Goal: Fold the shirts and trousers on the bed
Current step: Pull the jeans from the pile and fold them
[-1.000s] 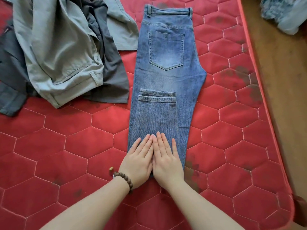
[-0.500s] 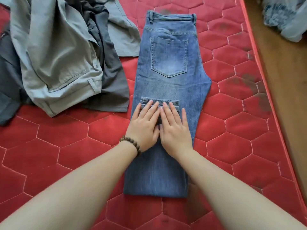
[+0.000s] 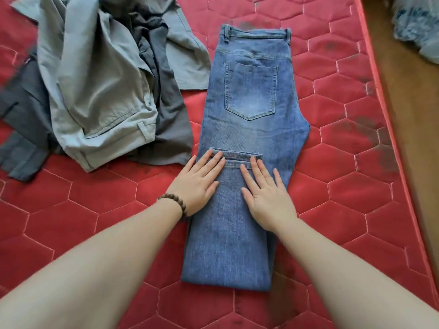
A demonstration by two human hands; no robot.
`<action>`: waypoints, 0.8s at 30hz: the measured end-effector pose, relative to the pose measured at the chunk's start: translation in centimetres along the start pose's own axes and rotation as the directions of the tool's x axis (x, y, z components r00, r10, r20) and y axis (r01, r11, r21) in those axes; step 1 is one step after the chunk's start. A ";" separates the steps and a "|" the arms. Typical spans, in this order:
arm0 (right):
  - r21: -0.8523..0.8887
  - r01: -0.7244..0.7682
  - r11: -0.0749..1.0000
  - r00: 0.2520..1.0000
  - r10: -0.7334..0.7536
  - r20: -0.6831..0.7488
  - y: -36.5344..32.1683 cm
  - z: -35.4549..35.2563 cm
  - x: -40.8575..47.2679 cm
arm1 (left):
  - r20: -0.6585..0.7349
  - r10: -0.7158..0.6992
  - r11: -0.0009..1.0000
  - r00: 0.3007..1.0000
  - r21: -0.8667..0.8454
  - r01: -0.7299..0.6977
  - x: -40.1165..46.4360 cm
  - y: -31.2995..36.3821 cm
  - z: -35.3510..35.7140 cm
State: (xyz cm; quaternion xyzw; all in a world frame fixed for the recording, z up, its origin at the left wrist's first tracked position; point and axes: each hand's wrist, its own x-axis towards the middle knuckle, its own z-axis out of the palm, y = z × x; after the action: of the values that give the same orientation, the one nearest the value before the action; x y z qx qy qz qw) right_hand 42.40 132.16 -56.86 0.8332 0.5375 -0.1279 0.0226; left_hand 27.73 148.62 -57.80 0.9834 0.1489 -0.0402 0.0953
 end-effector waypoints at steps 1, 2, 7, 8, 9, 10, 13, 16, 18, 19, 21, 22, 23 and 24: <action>-0.041 0.055 0.998 0.998 -0.056 -0.008 1.3 -0.7 -0.4 | 0.006 0.061 0.997 0.998 0.045 -0.061 -0.2 -1.1 -0.6; -0.086 0.106 0.991 0.994 -0.108 -0.023 2.8 -1.5 -0.9 | -0.008 0.122 0.988 0.993 0.092 -0.120 -0.4 -2.1 -1.0; -0.251 0.330 0.910 0.943 -0.328 0.051 8.7 -3.5 -4.2 | 0.081 0.337 0.913 0.938 0.216 -0.347 -2.5 -4.3 -2.8; -0.256 0.373 0.892 0.927 -0.367 0.073 8.6 -3.5 -4.2 | 0.097 0.377 0.899 0.921 0.202 -0.390 -2.5 -4.2 -2.4; -0.252 0.412 0.875 0.911 -0.401 0.096 8.2 -3.2 -4.1 | 0.159 0.379 0.898 0.912 0.173 -0.403 -2.4 -3.9 -2.4; -0.239 0.441 0.865 0.898 -0.424 0.120 7.5 -2.9 -3.8 | 0.166 0.378 0.903 0.911 0.151 -0.402 -2.2 -3.7 -1.9; -0.167 0.436 0.884 0.894 -0.403 0.198 5.3 -2.0 -2.7 | 0.190 0.297 0.949 0.936 0.054 -0.312 -2.0 -2.8 -1.2; -0.012 0.359 0.933 0.909 -0.347 0.230 4.4 -2.5 -1.9 | 0.095 0.219 0.976 0.971 -0.046 -0.215 -1.9 -1.7 -0.9; 0.207 0.269 0.941 0.924 -0.313 0.219 4.2 -3.6 -1.9 | 0.049 0.176 0.974 0.983 -0.152 -0.166 -2.2 -1.3 -1.5; 0.323 0.201 0.925 0.919 -0.293 0.265 4.3 -4.4 -2.1 | 0.070 0.153 0.965 0.986 -0.227 -0.134 -2.3 -1.1 -2.3; 0.466 0.062 0.882 0.876 -0.272 0.399 4.6 -6.8 -2.1 | -0.022 0.167 0.945 0.986 -0.282 -0.167 -1.9 -0.6 -4.0; 0.505 -0.013 0.863 0.837 -0.266 0.478 4.8 -8.4 -1.9 | 0.035 0.193 0.910 0.981 -0.379 -0.166 -1.8 -0.7 -4.3; 0.553 -0.094 0.828 0.796 -0.272 0.541 5.2 -10.2 -1.8 | 0.051 0.193 0.870 0.980 -0.470 -0.147 -1.1 0.6 -6.7; 0.612 -0.171 0.772 0.758 -0.294 0.582 5.5 -11.9 -1.4 | 0.115 0.185 0.785 0.976 -0.615 -0.076 -1.0 -1.0 -5.2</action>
State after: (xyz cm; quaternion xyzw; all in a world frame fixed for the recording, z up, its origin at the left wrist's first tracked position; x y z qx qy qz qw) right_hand 49.02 130.71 -45.62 0.6738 0.4488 -0.5817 -0.0786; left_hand 26.75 150.30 -52.76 0.9016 0.0765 -0.0669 0.4204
